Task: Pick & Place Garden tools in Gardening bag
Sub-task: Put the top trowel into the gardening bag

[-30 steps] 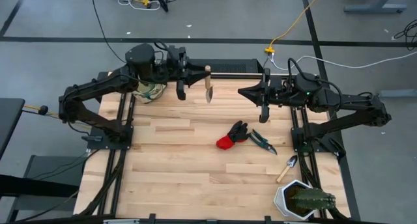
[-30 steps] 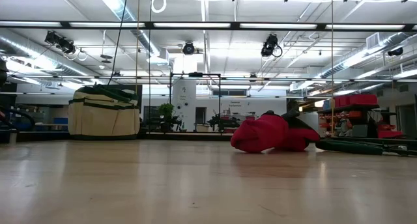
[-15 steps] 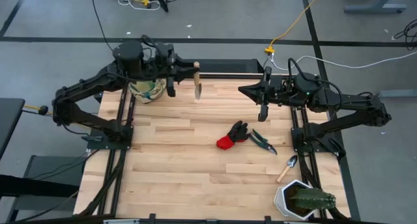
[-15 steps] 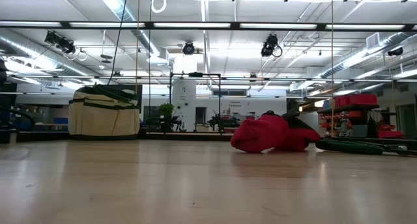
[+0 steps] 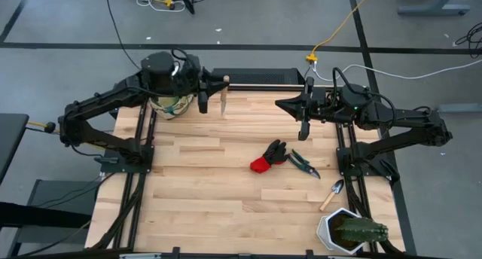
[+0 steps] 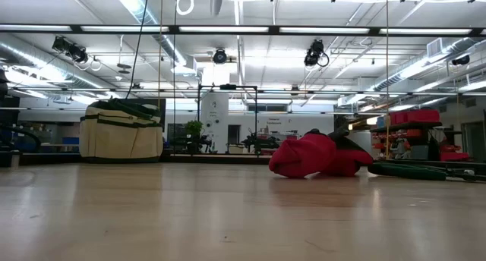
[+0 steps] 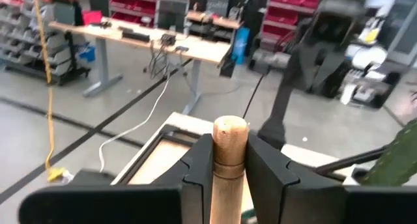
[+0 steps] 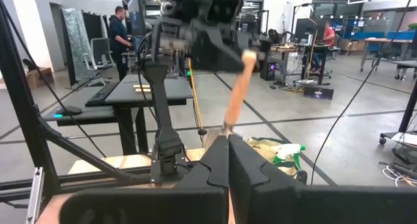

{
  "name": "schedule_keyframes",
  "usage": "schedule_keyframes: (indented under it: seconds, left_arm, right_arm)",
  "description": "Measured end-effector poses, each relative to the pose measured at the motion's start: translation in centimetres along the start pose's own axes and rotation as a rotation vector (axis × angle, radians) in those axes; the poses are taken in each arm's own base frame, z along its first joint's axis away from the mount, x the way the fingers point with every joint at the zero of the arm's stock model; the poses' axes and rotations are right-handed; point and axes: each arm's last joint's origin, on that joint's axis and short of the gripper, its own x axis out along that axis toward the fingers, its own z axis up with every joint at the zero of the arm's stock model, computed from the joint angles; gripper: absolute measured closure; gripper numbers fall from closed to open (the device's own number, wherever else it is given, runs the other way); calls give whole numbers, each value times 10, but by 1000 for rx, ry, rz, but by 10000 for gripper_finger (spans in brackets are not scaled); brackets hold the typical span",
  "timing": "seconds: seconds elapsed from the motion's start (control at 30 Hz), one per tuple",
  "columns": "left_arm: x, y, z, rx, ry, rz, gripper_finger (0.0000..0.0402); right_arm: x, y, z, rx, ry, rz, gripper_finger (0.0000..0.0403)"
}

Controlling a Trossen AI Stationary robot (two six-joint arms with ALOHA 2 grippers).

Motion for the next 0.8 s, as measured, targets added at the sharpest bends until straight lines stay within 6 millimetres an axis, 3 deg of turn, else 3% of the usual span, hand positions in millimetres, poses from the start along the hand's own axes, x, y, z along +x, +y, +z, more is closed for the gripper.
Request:
schedule_keyframes:
  seconds: [0.47, 0.8]
  left_arm:
    - [13, 9, -45, 0, 40, 35, 327]
    - [0, 25, -72, -40, 37, 100, 327]
  right_arm:
    - [19, 2, -14, -8, 65, 1, 403]
    - [24, 3, -17, -9, 75, 2, 403]
